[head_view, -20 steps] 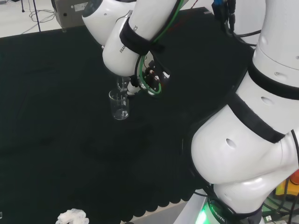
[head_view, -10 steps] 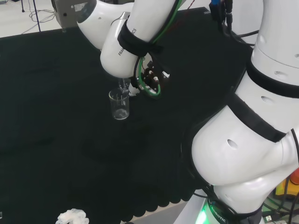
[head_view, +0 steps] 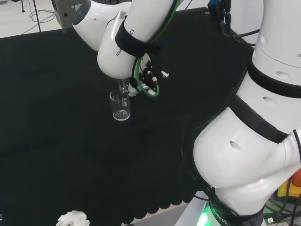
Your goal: Pour the water from the handheld beaker into the one on the table.
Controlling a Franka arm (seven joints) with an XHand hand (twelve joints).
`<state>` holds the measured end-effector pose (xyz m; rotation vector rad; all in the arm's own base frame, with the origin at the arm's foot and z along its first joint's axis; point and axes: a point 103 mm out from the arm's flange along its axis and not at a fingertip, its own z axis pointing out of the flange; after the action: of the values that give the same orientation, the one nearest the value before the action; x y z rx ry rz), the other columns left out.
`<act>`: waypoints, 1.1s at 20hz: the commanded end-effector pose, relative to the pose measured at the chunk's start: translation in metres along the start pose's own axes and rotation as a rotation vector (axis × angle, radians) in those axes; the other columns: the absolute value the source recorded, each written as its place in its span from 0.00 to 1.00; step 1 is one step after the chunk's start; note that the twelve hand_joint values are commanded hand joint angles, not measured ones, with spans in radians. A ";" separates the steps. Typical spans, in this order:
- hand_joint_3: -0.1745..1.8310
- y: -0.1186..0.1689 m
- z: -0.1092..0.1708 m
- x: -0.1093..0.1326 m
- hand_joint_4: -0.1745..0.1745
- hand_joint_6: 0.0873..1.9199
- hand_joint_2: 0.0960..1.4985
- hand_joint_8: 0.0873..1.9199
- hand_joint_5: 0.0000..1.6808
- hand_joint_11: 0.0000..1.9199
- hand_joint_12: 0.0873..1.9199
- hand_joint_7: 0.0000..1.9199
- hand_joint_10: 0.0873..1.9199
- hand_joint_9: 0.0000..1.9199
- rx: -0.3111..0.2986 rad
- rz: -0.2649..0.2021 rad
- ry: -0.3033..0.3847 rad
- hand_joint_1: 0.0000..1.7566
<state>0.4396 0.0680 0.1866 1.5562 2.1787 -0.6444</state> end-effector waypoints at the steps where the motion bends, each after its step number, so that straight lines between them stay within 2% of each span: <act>1: 0.00 0.000 -0.003 0.001 0.76 0.23 0.68 0.36 0.78 0.77 0.30 0.74 0.23 0.79 0.000 -0.004 -0.013 0.65; 22: 0.00 0.002 -0.018 0.011 0.76 0.24 0.69 0.37 0.77 0.76 0.30 0.74 0.23 0.79 0.047 -0.017 -0.088 0.65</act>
<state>0.4377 0.0822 0.1936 1.5093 2.1375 -0.7468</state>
